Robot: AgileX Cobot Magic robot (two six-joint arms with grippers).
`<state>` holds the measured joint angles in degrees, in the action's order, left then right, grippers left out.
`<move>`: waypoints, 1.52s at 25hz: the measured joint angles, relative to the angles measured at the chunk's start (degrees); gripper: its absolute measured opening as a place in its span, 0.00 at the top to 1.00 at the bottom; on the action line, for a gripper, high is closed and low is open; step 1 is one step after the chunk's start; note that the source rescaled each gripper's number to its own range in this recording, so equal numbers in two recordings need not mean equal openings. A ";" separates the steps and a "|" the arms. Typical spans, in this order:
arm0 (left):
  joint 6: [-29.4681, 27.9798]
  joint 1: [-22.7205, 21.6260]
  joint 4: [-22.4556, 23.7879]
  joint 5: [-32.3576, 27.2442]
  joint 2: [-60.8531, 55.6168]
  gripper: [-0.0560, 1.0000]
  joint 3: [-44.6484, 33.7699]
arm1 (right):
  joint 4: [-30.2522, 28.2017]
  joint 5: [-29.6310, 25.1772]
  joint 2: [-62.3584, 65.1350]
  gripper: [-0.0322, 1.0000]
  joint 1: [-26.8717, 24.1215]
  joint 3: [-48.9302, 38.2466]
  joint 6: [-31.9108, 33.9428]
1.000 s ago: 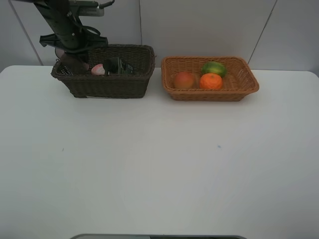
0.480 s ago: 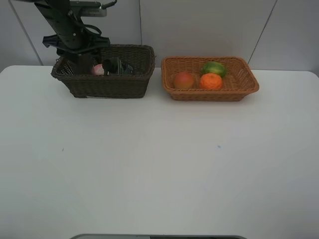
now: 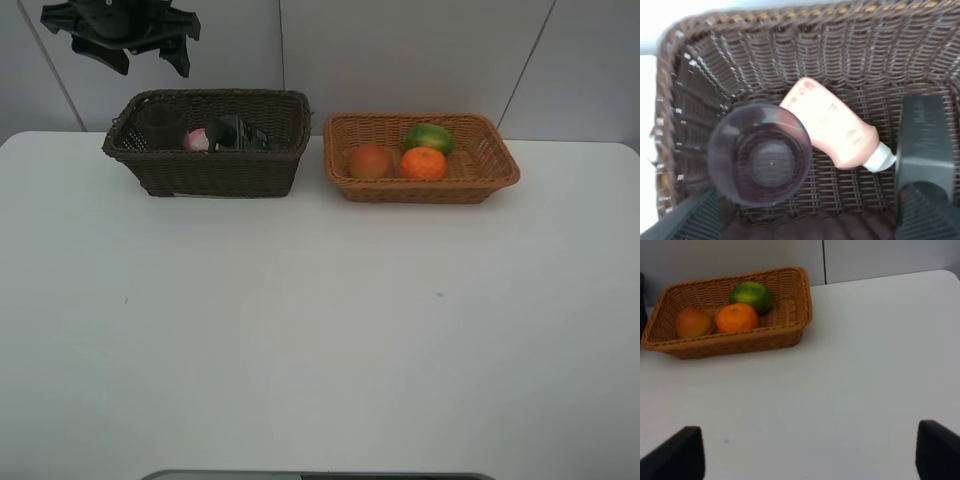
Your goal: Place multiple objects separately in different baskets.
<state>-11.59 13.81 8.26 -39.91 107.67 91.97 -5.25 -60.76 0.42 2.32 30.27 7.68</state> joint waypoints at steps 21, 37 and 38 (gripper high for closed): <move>1.09 0.00 2.17 0.82 -69.17 0.00 -43.89 | 0.00 0.00 0.00 0.17 0.00 0.00 0.00; 1.09 0.00 0.01 -28.89 -99.82 0.00 -52.75 | 0.00 0.00 0.00 0.17 0.00 0.00 0.00; 1.09 0.00 -0.15 -28.89 -101.08 0.00 -53.30 | 0.00 0.00 0.00 0.17 0.00 0.00 0.00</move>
<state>-10.50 13.81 8.11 -68.80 6.58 38.67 -5.25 -60.76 0.42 2.32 30.27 7.68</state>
